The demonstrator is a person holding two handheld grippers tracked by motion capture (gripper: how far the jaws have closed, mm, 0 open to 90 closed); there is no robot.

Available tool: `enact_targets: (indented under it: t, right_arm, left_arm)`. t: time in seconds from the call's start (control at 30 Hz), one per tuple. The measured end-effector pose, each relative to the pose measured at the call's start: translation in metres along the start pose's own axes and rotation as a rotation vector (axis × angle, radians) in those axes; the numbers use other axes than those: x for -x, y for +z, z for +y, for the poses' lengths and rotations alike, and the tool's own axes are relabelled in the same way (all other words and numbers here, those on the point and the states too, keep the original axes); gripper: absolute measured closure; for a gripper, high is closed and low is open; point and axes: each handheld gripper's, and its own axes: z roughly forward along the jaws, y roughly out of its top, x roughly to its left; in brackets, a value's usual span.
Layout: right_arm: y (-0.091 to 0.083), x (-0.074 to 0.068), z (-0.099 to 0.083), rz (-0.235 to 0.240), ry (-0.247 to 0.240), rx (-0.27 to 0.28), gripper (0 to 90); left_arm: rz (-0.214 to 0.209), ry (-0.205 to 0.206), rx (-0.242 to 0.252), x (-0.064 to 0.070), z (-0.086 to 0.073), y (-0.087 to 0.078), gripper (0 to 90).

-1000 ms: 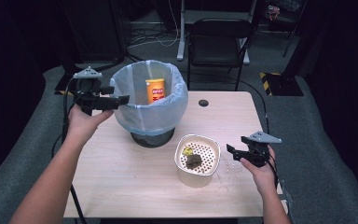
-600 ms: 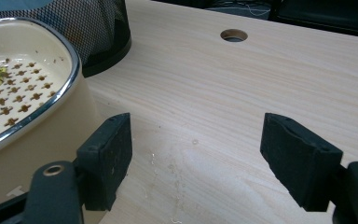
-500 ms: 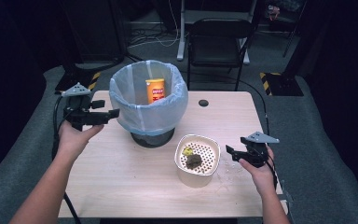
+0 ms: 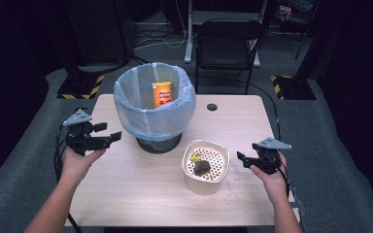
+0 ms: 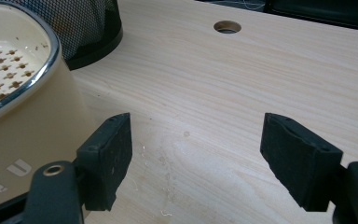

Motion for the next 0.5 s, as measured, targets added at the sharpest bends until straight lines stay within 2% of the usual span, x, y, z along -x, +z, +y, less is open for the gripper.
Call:
enact_targets:
  t: [0.23,0.33,0.4,0.5]
  right_arm:
    - [0.002,0.002,-0.003,-0.006,-0.006,-0.007,24.7]
    - [0.003,0.002,-0.004,-0.009,-0.004,-0.014,24.8]
    - [0.004,0.001,-0.005,-0.012,-0.013,-0.020,24.8]
    - [0.005,0.000,-0.005,-0.016,-0.021,-0.025,24.6]
  left_arm:
    - [0.016,-0.005,0.022,-0.003,-0.030,0.002,25.1]
    - [0.019,-0.031,0.033,-0.005,-0.045,0.004,23.6]
    - [0.010,-0.034,0.036,-0.006,-0.053,0.006,23.6]
    - [0.016,-0.028,0.021,-0.006,-0.066,0.009,22.9]
